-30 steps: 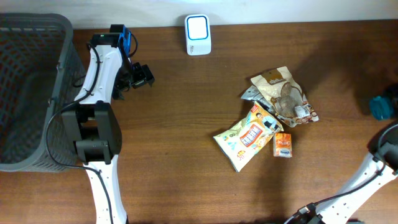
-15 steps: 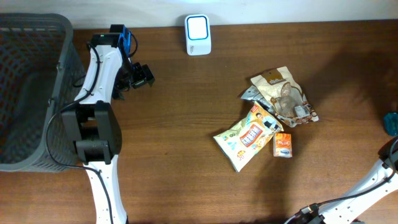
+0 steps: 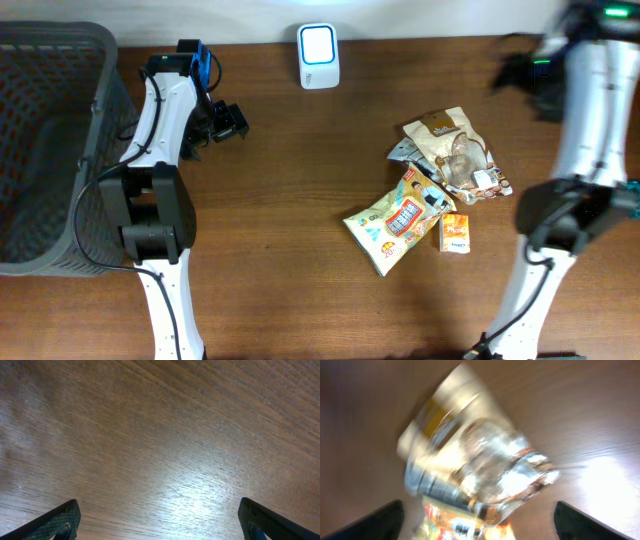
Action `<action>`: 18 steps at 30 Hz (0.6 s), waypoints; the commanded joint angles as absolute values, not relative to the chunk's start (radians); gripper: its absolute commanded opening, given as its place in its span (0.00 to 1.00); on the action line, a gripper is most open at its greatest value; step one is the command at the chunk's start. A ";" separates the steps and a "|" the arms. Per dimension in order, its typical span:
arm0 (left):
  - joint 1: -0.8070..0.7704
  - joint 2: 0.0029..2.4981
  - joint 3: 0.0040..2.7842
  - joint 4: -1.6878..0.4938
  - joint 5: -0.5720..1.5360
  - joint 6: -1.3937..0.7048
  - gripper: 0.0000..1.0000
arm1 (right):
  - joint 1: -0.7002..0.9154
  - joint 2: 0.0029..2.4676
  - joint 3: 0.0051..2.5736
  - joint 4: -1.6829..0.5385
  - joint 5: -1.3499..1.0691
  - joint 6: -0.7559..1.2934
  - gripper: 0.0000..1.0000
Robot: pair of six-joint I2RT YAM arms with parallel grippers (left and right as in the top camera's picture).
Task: Scan the item barcode
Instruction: 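Carry the mouthwash right and set it at the table's right edge, then reach both grippers to the yellow snack bag and grasp its edges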
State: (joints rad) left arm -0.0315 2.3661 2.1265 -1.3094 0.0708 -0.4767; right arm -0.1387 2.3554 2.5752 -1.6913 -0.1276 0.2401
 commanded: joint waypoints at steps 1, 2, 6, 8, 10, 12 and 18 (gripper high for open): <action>-0.030 2.373 2.137 -1.310 0.067 -0.489 0.99 | 0.068 2.361 2.430 -1.692 -0.083 0.142 0.60; -0.030 2.373 2.137 -1.310 0.067 -0.489 0.99 | 0.115 2.361 2.419 -1.692 -0.056 0.170 0.66; -0.030 2.373 2.137 -1.310 0.066 -0.489 0.99 | 0.246 2.270 2.423 -1.699 0.026 0.245 0.77; -0.030 2.373 2.137 -1.310 0.067 -0.489 0.99 | 0.274 2.197 2.422 -1.699 0.019 0.244 0.82; -0.030 2.373 2.137 -1.310 0.066 -0.489 0.99 | 0.290 2.102 2.396 -1.699 0.020 0.241 0.99; -0.030 2.373 2.137 -1.310 0.067 -0.489 0.99 | 0.288 2.004 2.287 -1.699 0.019 0.241 0.99; -0.030 2.373 2.137 -1.310 0.142 -0.488 0.99 | 0.289 1.922 1.980 -1.671 -0.056 0.241 0.99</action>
State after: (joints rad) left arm -0.0315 2.3661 2.1265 -1.3052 0.0719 -0.4770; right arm 0.2852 1.9053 2.0579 -1.6928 -0.0326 0.2356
